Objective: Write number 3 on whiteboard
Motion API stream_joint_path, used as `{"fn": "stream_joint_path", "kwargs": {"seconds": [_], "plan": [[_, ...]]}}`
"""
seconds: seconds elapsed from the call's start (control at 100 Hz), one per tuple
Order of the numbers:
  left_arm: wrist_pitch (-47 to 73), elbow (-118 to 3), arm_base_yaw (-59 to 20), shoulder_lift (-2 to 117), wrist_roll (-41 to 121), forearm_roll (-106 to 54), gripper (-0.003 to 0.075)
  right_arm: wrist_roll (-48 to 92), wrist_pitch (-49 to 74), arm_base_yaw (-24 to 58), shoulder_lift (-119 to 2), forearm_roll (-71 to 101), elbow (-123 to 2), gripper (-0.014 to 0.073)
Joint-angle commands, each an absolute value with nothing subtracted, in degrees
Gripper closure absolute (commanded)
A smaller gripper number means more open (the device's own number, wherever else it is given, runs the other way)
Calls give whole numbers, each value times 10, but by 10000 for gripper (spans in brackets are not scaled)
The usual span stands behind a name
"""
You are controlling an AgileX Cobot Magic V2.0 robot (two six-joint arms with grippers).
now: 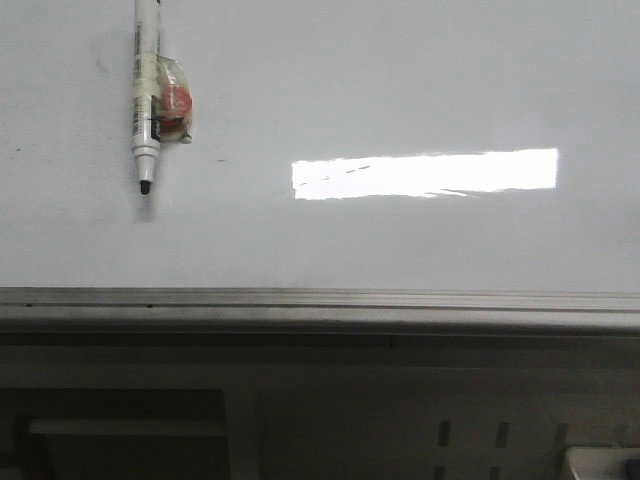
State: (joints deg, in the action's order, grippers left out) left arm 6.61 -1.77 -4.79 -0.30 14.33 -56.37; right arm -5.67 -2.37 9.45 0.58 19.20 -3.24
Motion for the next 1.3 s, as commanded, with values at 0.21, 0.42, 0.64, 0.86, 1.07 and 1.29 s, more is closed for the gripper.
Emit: {"fn": "stream_joint_path", "kwargs": {"seconds": [0.21,0.42,0.64,0.86,1.07,1.29], "plan": [[180,-203,-52,159,303,-458,304,-53,51,94,-54,110,-164,320],[303,-280,-54,315,348,-504,251,-53,70,94,-120,110,-215,228],[291,-336,-126,456,407,-553,290,-53,79,94,-140,110,-222,229],[258,-403,-196,583,407,-553,290,-53,86,94,-140,110,-222,228],[222,-448,-228,671,407,-553,290,-53,88,94,-140,110,-222,228],[214,-465,-229,728,407,-544,290,-53,97,94,-140,115,-222,229]]}}
